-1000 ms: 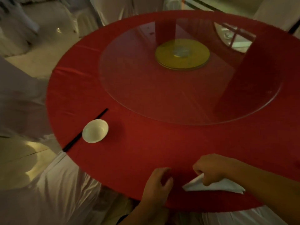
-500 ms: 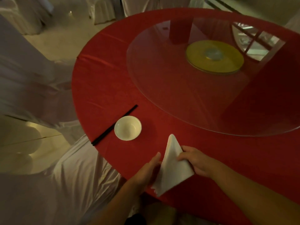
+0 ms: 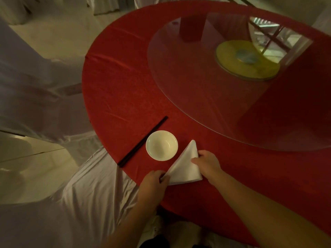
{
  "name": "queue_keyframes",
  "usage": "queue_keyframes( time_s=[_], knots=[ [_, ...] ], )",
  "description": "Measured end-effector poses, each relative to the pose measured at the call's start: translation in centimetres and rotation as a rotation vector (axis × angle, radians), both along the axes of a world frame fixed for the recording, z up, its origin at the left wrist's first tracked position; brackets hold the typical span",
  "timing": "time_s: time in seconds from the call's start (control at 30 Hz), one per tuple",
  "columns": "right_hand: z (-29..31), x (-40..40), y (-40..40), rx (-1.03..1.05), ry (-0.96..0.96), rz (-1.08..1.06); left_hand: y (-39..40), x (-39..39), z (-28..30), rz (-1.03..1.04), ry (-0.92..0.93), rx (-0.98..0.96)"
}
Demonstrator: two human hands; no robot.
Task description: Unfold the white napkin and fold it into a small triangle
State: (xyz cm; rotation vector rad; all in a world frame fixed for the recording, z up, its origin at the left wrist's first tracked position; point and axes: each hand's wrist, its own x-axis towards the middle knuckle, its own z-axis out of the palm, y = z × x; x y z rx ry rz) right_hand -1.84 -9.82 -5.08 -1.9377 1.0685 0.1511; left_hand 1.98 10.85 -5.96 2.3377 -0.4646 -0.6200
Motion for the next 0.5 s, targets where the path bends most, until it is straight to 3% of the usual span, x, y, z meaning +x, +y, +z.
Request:
queue_keyframes(
  time_s=[0.07, 0.13, 0.5],
  knots=[
    [-0.1, 0.0, 0.4, -0.204, 0.072, 0.085, 0.1, -0.2, -0.5, 0.02, -0.035, 0.005],
    [-0.2, -0.2, 0.7, -0.276, 0.099, 0.111, 0.0, -0.4, -0.8, 0.029, -0.044, -0.004],
    [2.3, -5.1, -0.5, -0.302, 0.123, 0.077, 0.7, -1.9, -0.4, 0.095, -0.122, 0.012]
  ],
)
